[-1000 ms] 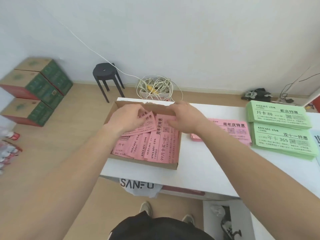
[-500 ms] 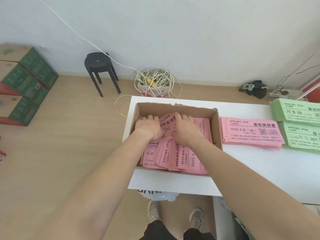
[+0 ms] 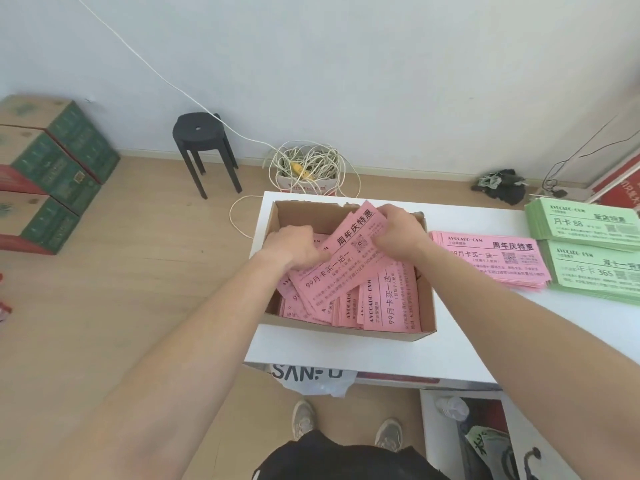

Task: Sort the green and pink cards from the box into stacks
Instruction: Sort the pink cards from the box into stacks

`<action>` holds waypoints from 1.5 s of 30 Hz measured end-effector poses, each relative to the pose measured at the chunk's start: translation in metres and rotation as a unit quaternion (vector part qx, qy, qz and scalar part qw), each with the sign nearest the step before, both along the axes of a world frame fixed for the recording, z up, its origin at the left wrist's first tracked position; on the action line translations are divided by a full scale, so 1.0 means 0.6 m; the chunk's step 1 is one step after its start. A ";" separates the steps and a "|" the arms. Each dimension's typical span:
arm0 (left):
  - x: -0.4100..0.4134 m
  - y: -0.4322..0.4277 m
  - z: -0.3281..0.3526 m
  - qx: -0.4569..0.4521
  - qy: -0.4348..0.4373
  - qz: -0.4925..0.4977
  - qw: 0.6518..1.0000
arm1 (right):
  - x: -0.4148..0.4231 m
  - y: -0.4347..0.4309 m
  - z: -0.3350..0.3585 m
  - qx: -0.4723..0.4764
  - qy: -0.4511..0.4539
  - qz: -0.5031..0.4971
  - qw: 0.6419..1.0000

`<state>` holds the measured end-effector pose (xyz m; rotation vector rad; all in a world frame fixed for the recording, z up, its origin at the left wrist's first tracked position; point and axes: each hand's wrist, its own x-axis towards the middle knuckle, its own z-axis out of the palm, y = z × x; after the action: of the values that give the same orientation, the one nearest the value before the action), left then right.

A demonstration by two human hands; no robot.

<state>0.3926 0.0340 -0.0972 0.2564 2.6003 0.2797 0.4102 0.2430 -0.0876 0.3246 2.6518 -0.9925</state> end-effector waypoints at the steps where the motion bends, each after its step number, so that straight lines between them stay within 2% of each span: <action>1: 0.004 0.001 0.005 0.022 -0.019 0.002 1.000 | -0.001 0.007 0.010 0.006 0.005 0.007 1.000; 4: 0.012 0.007 0.002 0.106 -0.068 0.019 0.992 | -0.004 0.020 0.033 0.032 0.013 0.041 0.999; 6: 0.018 0.016 -0.005 0.158 -0.093 0.048 0.982 | -0.006 0.024 0.040 0.092 0.010 0.075 0.993; 9: 0.032 0.036 -0.009 0.225 -0.087 0.091 0.966 | -0.008 0.026 0.041 0.183 0.038 0.098 0.977; 12: 0.048 0.057 -0.006 0.275 -0.119 0.092 0.949 | -0.014 0.030 0.035 0.191 0.050 0.118 0.973; 16: 0.060 0.077 -0.013 0.275 -0.145 0.075 0.947 | -0.021 0.036 0.025 0.202 0.009 0.162 0.966; 20: 0.075 0.086 -0.016 0.262 -0.148 0.075 0.951 | -0.019 0.042 0.016 0.310 0.016 0.185 0.933; 22: 0.079 0.084 -0.019 0.232 -0.094 0.101 0.963 | -0.011 0.043 0.015 0.362 0.046 0.194 0.911; 24: 0.076 0.073 -0.024 0.184 -0.003 0.144 0.972 | 0.001 0.043 0.012 0.395 0.112 0.190 0.892; 26: 0.071 0.056 -0.028 0.154 0.042 0.180 0.971 | 0.017 0.040 0.006 0.384 0.181 0.180 0.887; 27: 0.070 0.048 -0.030 0.142 0.036 0.185 0.972 | 0.027 0.038 0.002 0.358 0.186 0.181 0.897; 28: 0.071 0.043 -0.034 0.130 0.022 0.183 0.974 | 0.036 0.034 -0.006 0.320 0.168 0.188 0.913; 30: 0.075 0.038 -0.040 0.104 0.007 0.173 0.979 | 0.051 0.026 -0.024 0.251 0.070 0.218 0.941; 32: 0.080 0.043 -0.042 0.092 0.018 0.168 0.981 | 0.057 0.023 -0.040 0.220 -0.017 0.254 0.942; 35: 0.091 0.062 -0.037 0.083 0.008 0.164 0.983 | 0.051 0.026 -0.047 0.202 -0.060 0.269 0.940; 38: 0.106 0.087 -0.036 0.058 -0.008 0.171 0.984 | 0.041 0.031 -0.037 0.198 -0.094 0.310 0.925; 42: 0.104 0.098 -0.045 0.072 -0.005 0.264 0.962 | 0.033 0.027 -0.024 0.242 -0.108 0.393 0.881; 45: 0.095 0.093 -0.051 0.101 -0.019 0.317 0.943 | 0.026 0.025 -0.026 0.269 -0.088 0.400 0.872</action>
<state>0.4495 0.0899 -0.1275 -0.5283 2.5423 0.7662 0.4257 0.2581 -0.1035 -0.5278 2.4434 0.0409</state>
